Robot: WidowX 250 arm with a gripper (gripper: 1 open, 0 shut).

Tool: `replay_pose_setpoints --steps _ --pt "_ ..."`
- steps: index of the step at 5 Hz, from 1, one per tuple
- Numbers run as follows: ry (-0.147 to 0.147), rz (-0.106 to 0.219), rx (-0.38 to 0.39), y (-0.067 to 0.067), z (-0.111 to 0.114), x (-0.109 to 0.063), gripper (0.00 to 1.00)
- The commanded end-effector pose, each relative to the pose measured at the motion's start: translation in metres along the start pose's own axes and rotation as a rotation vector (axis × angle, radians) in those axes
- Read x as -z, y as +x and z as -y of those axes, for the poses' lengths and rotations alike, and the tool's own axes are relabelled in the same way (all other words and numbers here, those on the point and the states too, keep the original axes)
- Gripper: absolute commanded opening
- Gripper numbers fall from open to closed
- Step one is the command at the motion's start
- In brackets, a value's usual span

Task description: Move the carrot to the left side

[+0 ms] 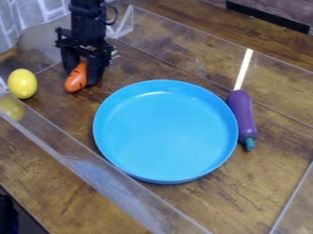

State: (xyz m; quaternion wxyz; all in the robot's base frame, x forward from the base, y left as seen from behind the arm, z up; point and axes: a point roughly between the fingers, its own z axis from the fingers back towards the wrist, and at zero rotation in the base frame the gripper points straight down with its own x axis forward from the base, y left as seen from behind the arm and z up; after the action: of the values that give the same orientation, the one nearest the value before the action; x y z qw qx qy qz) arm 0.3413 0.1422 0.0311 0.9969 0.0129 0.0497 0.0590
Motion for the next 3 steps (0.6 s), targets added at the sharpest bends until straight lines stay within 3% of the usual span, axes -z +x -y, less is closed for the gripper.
replay_pose_setpoints --steps 1,3 --pt "0.01 0.057 -0.014 0.0048 -0.0097 -0.0221 0.0" --pt "0.0 0.047 -0.003 0.0037 -0.0084 -0.024 0.0"
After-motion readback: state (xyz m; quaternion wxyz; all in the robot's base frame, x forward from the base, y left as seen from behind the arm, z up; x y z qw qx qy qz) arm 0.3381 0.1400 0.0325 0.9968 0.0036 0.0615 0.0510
